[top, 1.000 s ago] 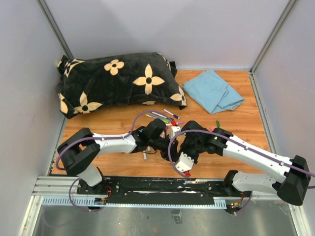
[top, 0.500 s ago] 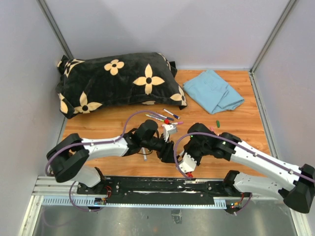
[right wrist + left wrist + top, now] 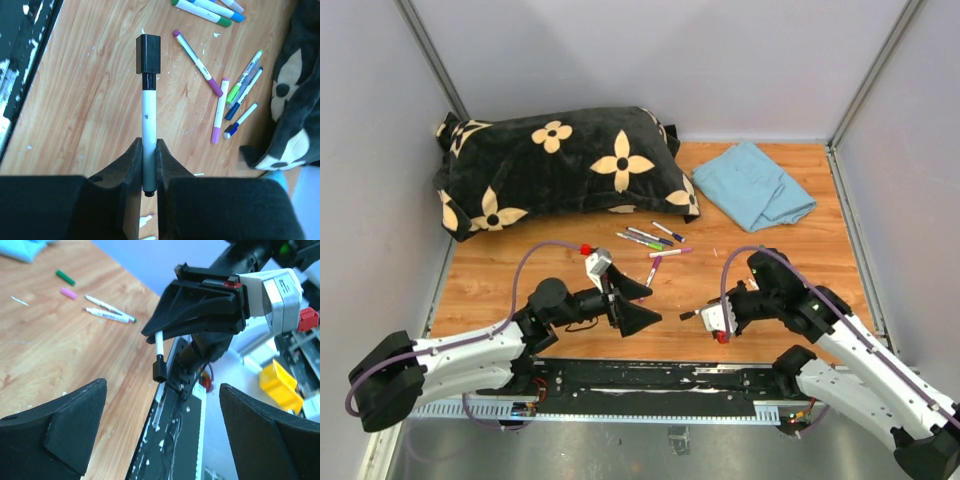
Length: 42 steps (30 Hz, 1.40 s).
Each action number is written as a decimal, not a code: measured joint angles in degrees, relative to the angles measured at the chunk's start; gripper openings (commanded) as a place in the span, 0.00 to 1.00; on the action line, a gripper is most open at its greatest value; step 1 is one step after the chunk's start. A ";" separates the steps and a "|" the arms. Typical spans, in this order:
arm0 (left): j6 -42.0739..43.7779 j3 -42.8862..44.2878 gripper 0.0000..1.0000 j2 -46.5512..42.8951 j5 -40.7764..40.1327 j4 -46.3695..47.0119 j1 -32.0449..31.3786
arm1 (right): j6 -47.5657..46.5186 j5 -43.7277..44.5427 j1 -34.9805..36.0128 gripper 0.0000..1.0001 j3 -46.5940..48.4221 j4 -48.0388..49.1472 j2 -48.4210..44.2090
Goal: Open the pen caps
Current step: Pick up the pen from the center of the board.
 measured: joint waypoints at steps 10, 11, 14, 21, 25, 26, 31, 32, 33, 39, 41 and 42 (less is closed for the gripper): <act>-10.21 -12.90 0.99 -3.98 -12.28 25.35 0.00 | 16.98 -7.98 -5.44 0.01 6.40 -0.42 4.48; -10.80 -13.20 0.98 -4.00 -13.22 26.88 0.00 | 18.67 -8.46 -5.64 0.01 7.21 -0.39 5.35; -11.98 -14.10 0.98 -4.46 -15.78 30.58 0.00 | 23.32 -10.03 -6.12 0.01 10.10 -1.09 8.33; -13.62 -14.84 0.96 -4.50 -20.76 37.79 0.00 | 30.75 -17.44 -11.37 0.01 15.19 -1.62 14.45; -14.60 -14.84 0.94 -1.64 -22.73 42.49 0.00 | 34.58 -18.51 -13.64 0.01 13.42 0.42 13.88; -14.86 -14.84 0.93 -0.35 -23.30 43.78 -0.04 | 35.65 -18.88 -14.03 0.01 12.94 0.90 13.60; -16.09 -14.82 0.92 6.25 -25.90 47.74 -0.70 | 39.32 -19.50 -15.37 0.01 12.31 3.17 13.57; -16.24 -14.82 0.92 7.43 -26.23 47.69 -0.85 | 39.98 -19.61 -15.50 0.01 12.31 3.58 13.60; -16.48 -14.78 0.91 8.90 -26.73 47.65 -1.07 | 40.46 -19.76 -15.54 0.01 12.26 3.98 13.60; -17.68 -13.55 0.90 15.82 -29.88 47.71 -2.05 | 42.45 -20.52 -15.87 0.01 12.09 5.46 13.60; -18.05 -13.00 0.90 17.18 -30.99 47.71 -2.27 | 42.99 -20.59 -15.87 0.01 12.02 6.01 13.60; -18.21 -12.59 0.89 17.84 -31.45 47.71 -2.40 | 43.23 -20.65 -15.89 0.01 11.93 6.23 13.60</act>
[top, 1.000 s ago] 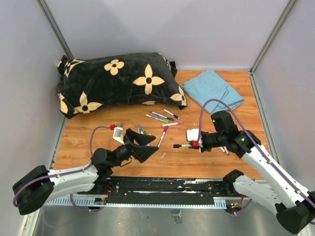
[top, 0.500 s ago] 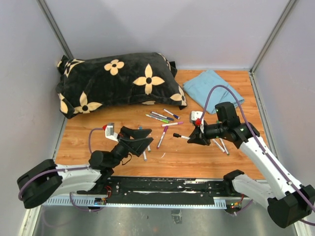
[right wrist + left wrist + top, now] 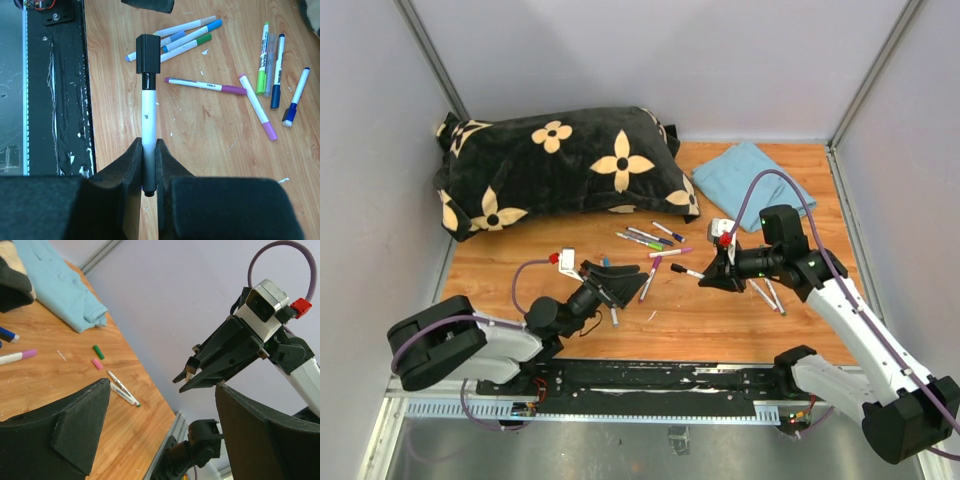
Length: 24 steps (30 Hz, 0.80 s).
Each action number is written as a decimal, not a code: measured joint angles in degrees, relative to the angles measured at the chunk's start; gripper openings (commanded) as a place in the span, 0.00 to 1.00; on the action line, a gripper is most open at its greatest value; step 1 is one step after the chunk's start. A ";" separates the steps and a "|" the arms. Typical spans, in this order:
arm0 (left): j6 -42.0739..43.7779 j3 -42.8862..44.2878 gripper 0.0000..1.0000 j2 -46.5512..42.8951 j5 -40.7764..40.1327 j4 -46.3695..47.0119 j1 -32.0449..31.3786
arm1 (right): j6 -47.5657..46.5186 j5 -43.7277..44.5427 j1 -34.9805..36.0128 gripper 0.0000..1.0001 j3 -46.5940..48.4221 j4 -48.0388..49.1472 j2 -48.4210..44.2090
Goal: Open the pen caps
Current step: Pick up the pen from the center of the board, then open the pen cap from the pen.
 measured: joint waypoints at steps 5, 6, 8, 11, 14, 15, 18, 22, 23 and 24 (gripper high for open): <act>-0.50 2.91 0.89 2.93 -1.95 0.04 -0.94 | 1.38 -0.31 -0.35 0.01 -0.55 1.11 0.33; -0.52 3.54 0.89 3.43 -2.23 0.04 -1.11 | 1.53 -0.39 -0.37 0.01 -0.57 1.36 0.50; -0.70 4.85 0.88 4.55 -2.93 0.07 -1.53 | 1.84 -0.66 -0.39 0.01 -0.66 1.68 0.85; -0.83 6.84 0.85 6.56 -3.93 0.11 -2.21 | 2.40 -0.92 -0.48 0.01 -0.90 2.08 1.09; -0.90 8.98 0.81 8.79 -4.63 0.13 -3.21 | 3.02 -1.31 -0.48 0.01 -1.03 2.78 1.31; -0.94 9.57 0.80 9.38 -4.72 0.11 -3.45 | 3.19 -1.33 -0.48 0.01 -1.16 2.97 1.36; -0.92 11.74 0.76 11.74 -5.03 0.13 -4.33 | 3.80 -1.51 -0.50 0.01 -1.46 3.45 1.68; -1.03 13.88 0.65 13.84 -5.05 0.13 -4.74 | 4.46 -1.79 -0.50 0.01 -1.62 4.00 1.99; -1.09 14.29 0.62 14.16 -5.03 0.13 -4.79 | 4.55 -1.81 -0.50 0.01 -1.66 4.15 2.01; -1.14 14.67 0.57 14.49 -4.96 0.13 -4.79 | 4.57 -1.86 -0.50 0.01 -1.66 4.17 2.01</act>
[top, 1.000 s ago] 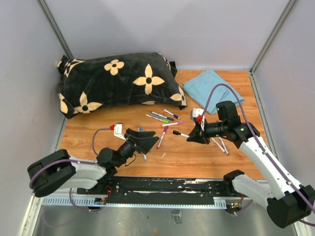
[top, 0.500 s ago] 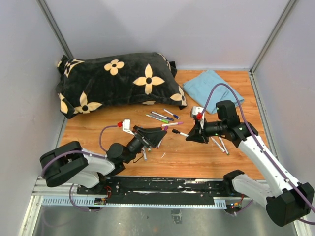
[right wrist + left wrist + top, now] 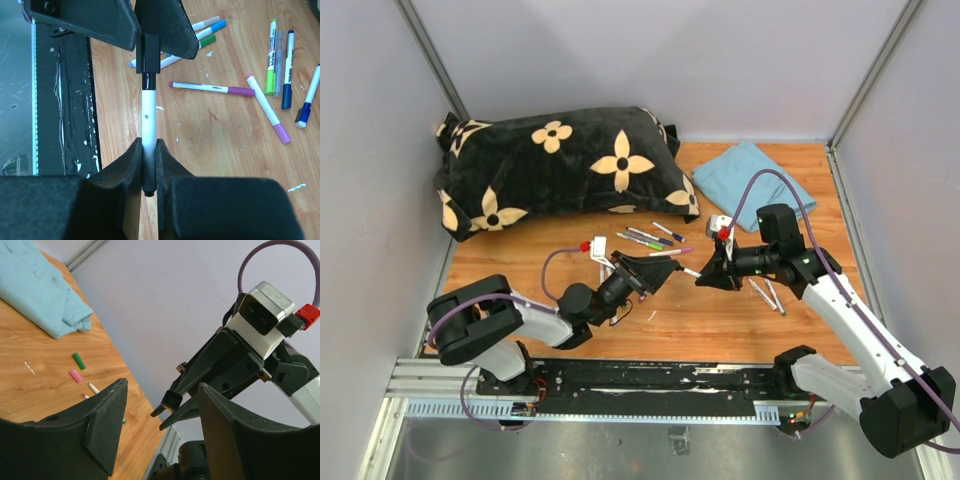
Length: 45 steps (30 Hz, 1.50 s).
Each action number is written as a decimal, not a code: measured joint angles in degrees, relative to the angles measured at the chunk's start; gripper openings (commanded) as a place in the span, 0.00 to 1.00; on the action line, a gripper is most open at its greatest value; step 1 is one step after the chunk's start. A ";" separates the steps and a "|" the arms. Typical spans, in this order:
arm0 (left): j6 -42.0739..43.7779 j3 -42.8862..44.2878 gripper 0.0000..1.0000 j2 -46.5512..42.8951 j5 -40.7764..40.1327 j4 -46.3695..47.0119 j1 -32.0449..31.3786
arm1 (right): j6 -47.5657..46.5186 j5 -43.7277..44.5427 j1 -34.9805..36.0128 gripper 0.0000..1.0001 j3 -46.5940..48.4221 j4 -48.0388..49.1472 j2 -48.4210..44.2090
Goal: Open the pen caps
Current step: Open the pen cap from the pen.
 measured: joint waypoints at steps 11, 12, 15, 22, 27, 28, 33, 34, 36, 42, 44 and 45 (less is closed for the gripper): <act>-1.29 2.25 0.23 3.32 1.27 0.02 -0.07 | 2.54 -0.33 0.00 0.01 -0.61 1.73 1.38; -1.33 2.45 0.16 3.50 1.46 0.04 -0.07 | 2.73 -0.33 0.00 0.01 -0.70 1.84 1.49; -1.33 2.73 0.01 3.58 1.70 0.13 -0.11 | 3.13 -0.33 -0.07 0.01 -0.79 2.01 1.86; 1.68 2.16 0.00 1.29 0.74 -0.33 -0.26 | 3.04 -1.97 -0.11 0.01 -1.46 3.87 1.90; 3.08 0.48 0.00 -4.61 -0.57 -0.52 2.80 | 2.56 -3.48 -0.13 0.01 -1.70 5.88 1.31; 3.04 0.17 0.00 -6.14 -1.88 -0.24 4.46 | 2.54 -3.23 -0.48 0.01 -2.03 5.20 1.14; 2.80 -1.03 0.00 -13.05 -7.30 0.13 10.19 | 2.36 -2.73 -0.76 0.01 -3.02 2.62 0.83; 2.84 -1.29 0.00 -13.97 -7.54 0.11 10.38 | 2.34 -2.32 -0.96 0.01 -3.02 2.36 0.70; 2.86 -1.88 0.00 -15.93 -7.45 -0.09 10.58 | 1.86 0.70 -1.44 0.01 -3.06 1.64 -0.09; 3.50 -3.69 0.00 -27.96 -4.37 -11.50 10.62 | -1.53 21.51 -4.92 0.05 -5.05 -1.49 -3.98; 3.56 -3.58 0.00 -33.33 -3.41 -20.76 10.62 | -2.71 26.73 -5.92 0.05 -6.51 -2.29 -4.96; 3.54 -3.54 0.00 -35.39 -2.95 -24.79 10.62 | -3.28 28.81 -6.14 0.05 -7.23 -2.80 -5.20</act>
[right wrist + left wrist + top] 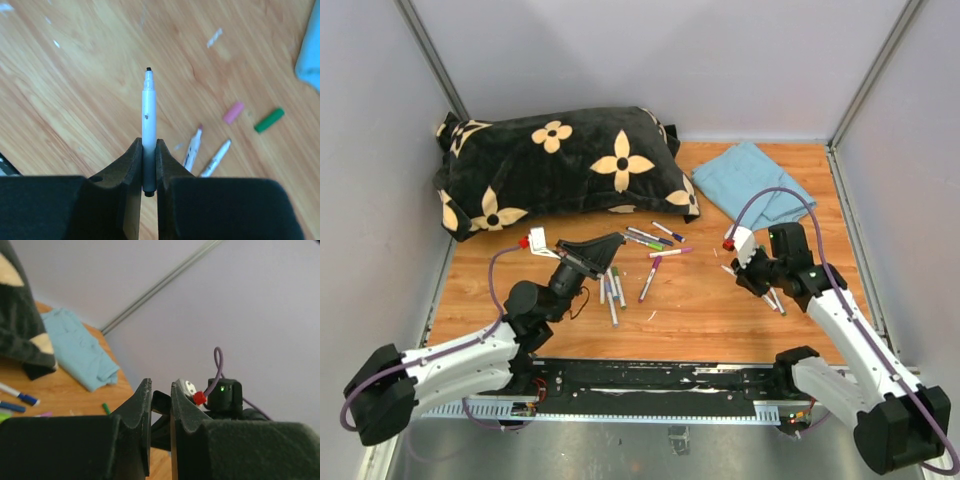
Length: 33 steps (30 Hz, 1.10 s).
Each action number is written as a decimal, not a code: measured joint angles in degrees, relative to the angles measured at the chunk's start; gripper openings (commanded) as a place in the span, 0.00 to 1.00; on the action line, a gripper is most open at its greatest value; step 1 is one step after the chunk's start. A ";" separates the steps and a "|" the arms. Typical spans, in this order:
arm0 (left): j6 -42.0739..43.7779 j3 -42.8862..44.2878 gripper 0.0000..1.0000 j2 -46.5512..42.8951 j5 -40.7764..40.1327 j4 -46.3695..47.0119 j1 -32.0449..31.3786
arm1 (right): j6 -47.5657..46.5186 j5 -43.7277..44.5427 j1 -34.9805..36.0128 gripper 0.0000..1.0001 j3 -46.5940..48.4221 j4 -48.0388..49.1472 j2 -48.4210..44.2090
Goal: Open the pen caps
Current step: Open the pen cap from the pen, then place the pen at the center of the board.
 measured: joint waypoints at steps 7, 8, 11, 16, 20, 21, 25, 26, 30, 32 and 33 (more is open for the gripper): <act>-2.36 -7.23 0.00 -12.81 2.23 -16.68 0.00 | -2.12 12.46 -1.29 0.02 -2.08 -3.30 5.64; -3.06 -8.92 0.00 -14.34 2.25 -17.94 0.00 | -2.12 13.51 -1.36 0.03 -2.08 -3.54 6.78; -4.70 -11.72 0.00 -16.28 2.43 -20.39 0.00 | -2.05 15.34 -1.38 0.04 -2.08 -4.00 8.46; -6.21 -12.04 0.00 -15.02 3.72 -21.46 0.00 | -1.55 17.62 -1.79 0.04 -2.08 -4.00 13.14; -7.19 -12.04 0.00 -12.85 4.94 -21.81 0.00 | -1.16 19.54 -1.90 0.07 -2.08 -4.20 17.90; -7.45 -12.04 0.00 -12.55 5.09 -22.14 0.00 | -1.01 19.96 -1.90 0.09 -2.08 -4.26 18.73; -7.87 -12.04 0.00 -12.83 5.46 -22.16 0.00 | -0.57 21.09 -1.90 0.16 -2.03 -4.28 20.35; -7.87 -12.04 0.00 -12.96 5.49 -22.16 0.00 | -0.44 21.29 -1.92 0.17 -1.99 -4.26 20.76; -7.87 -12.04 0.00 -13.75 5.53 -22.16 0.00 | -0.13 21.53 -1.90 0.22 -1.97 -4.28 22.21; -7.89 -12.04 0.00 -13.92 5.53 -22.16 0.00 | -0.11 21.68 -1.92 0.23 -1.97 -4.31 22.86; -7.91 -12.04 0.00 -13.92 5.53 -22.16 0.00 | -0.11 21.81 -1.92 0.24 -1.97 -4.31 23.23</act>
